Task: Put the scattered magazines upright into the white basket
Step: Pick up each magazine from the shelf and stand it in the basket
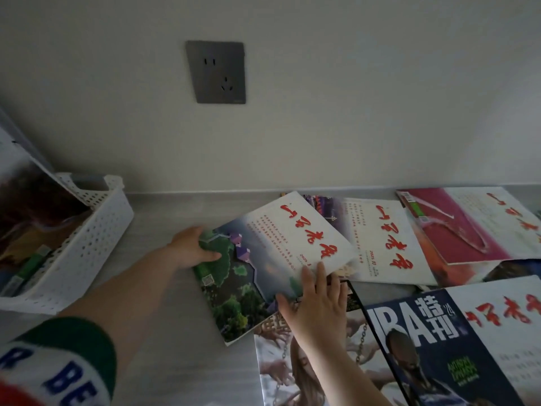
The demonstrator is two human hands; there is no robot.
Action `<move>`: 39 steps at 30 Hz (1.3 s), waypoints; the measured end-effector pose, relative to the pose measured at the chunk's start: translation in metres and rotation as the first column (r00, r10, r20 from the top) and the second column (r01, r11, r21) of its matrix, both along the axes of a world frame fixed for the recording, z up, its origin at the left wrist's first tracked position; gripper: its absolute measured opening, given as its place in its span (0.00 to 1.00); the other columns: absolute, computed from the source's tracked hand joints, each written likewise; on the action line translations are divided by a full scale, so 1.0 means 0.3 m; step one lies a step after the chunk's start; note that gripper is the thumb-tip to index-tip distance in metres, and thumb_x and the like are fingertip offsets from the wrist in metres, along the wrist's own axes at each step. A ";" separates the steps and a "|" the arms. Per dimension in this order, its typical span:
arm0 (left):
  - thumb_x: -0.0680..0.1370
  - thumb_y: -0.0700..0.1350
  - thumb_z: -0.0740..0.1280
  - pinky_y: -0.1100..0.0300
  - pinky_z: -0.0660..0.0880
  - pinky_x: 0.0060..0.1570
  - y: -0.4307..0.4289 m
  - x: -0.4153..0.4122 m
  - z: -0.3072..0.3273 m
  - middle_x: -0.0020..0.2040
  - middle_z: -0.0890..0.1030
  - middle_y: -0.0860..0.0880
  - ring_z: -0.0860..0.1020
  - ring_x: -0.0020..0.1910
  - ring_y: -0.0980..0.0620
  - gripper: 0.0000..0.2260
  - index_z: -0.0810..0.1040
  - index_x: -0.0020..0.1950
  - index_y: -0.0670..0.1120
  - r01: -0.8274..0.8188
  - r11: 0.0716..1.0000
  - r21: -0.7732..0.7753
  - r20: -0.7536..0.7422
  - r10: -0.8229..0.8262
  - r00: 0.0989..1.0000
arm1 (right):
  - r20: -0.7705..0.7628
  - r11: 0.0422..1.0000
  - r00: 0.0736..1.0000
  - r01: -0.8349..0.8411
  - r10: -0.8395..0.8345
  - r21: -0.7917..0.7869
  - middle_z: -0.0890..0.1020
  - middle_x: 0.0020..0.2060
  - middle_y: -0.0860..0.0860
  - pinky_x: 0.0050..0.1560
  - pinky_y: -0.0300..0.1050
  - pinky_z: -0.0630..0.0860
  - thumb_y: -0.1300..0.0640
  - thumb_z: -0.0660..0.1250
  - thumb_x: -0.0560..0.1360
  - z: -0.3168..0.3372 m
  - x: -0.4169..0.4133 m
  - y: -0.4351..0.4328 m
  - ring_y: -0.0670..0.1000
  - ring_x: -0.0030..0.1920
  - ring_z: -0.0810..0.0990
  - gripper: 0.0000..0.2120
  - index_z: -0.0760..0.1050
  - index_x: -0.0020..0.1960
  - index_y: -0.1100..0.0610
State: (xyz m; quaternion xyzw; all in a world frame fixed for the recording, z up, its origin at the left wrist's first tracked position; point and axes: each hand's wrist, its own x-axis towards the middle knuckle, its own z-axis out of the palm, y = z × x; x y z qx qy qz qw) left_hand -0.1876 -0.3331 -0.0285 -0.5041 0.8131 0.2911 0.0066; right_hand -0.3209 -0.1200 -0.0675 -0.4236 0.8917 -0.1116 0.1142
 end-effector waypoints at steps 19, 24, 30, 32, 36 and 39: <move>0.74 0.38 0.62 0.59 0.64 0.38 0.105 0.100 0.129 0.45 0.75 0.44 0.72 0.43 0.47 0.06 0.72 0.50 0.43 -0.022 0.997 -0.077 -0.199 0.006 0.980 | 0.049 0.988 0.999 -0.006 0.014 -0.153 0.53 0.75 0.51 0.73 0.49 0.44 0.38 0.58 0.72 0.010 0.006 0.011 0.51 0.75 0.49 0.36 0.50 0.72 0.52; 0.74 0.36 0.62 0.60 0.68 0.38 0.207 0.235 0.206 0.45 0.78 0.43 0.75 0.43 0.47 0.05 0.74 0.47 0.45 -0.109 0.993 -0.035 -0.430 0.084 0.899 | 0.647 0.806 0.762 0.362 0.033 -0.469 0.71 0.65 0.54 0.62 0.50 0.72 0.58 0.71 0.68 0.129 -0.007 -0.003 0.53 0.65 0.70 0.33 0.60 0.69 0.55; 0.75 0.34 0.61 0.71 0.69 0.39 0.303 0.380 0.283 0.43 0.75 0.54 0.73 0.41 0.60 0.12 0.71 0.44 0.52 -0.166 0.985 -0.038 -0.639 0.104 0.762 | 0.875 0.831 0.463 0.424 0.141 -0.358 0.81 0.50 0.57 0.43 0.49 0.80 0.66 0.65 0.71 0.293 0.003 -0.113 0.55 0.45 0.81 0.14 0.73 0.56 0.59; 0.75 0.34 0.61 0.71 0.68 0.42 0.322 0.436 0.305 0.46 0.75 0.52 0.74 0.43 0.62 0.10 0.71 0.50 0.49 -0.221 0.975 -0.030 -0.693 0.139 0.707 | 0.844 0.823 0.512 0.402 0.163 -0.402 0.82 0.47 0.55 0.35 0.45 0.76 0.68 0.62 0.72 0.335 0.026 -0.146 0.53 0.38 0.80 0.12 0.75 0.52 0.57; 0.77 0.33 0.57 0.82 0.66 0.41 0.349 0.524 0.329 0.53 0.75 0.54 0.75 0.44 0.67 0.13 0.72 0.58 0.44 -0.195 0.974 -0.119 -0.734 0.046 0.677 | 0.788 0.821 0.572 0.323 0.228 -0.472 0.80 0.46 0.54 0.34 0.41 0.73 0.69 0.62 0.72 0.426 0.143 -0.219 0.51 0.38 0.77 0.11 0.78 0.45 0.55; 0.77 0.34 0.58 0.73 0.67 0.48 0.336 0.593 0.342 0.57 0.76 0.53 0.74 0.53 0.56 0.15 0.72 0.62 0.45 -0.309 0.940 -0.144 -0.750 0.100 0.654 | 0.738 0.802 0.585 0.234 0.335 -0.550 0.80 0.49 0.56 0.31 0.37 0.76 0.70 0.62 0.72 0.498 0.250 -0.290 0.49 0.36 0.79 0.10 0.78 0.47 0.59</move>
